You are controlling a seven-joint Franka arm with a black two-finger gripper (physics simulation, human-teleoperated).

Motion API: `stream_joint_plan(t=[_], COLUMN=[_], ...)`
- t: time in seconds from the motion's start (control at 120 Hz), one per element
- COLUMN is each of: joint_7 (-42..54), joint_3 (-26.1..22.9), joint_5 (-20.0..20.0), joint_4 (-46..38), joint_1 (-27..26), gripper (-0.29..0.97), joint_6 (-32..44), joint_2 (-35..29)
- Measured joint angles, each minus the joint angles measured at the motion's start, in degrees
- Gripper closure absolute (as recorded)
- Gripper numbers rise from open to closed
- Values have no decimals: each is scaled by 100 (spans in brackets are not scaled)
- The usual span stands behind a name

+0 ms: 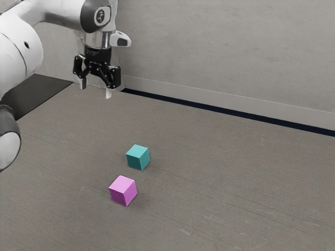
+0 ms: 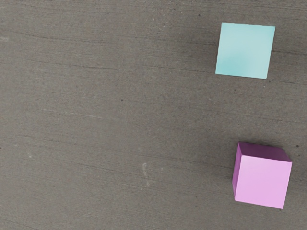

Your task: Pick up the blue block with one arm, and put the blue block on the pink block with one arm

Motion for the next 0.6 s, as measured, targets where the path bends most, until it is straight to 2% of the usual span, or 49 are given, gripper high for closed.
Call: stream_joint_plan(t=[0.15, 0.317, 0.442, 0.6], joint_7=[-121, -251, -364, -439], joint_3=[-64, -101, -430, -544], joint_5=[-125, -439, -609, -723], joint_4=[-232, -1001, -1267, -1427], joint_1=[37, 32, 209, 253], gripper=[0, 0, 0, 0], joint_6=[431, 1256, 1870, 2450], joint_2=[389, 578, 715, 971])
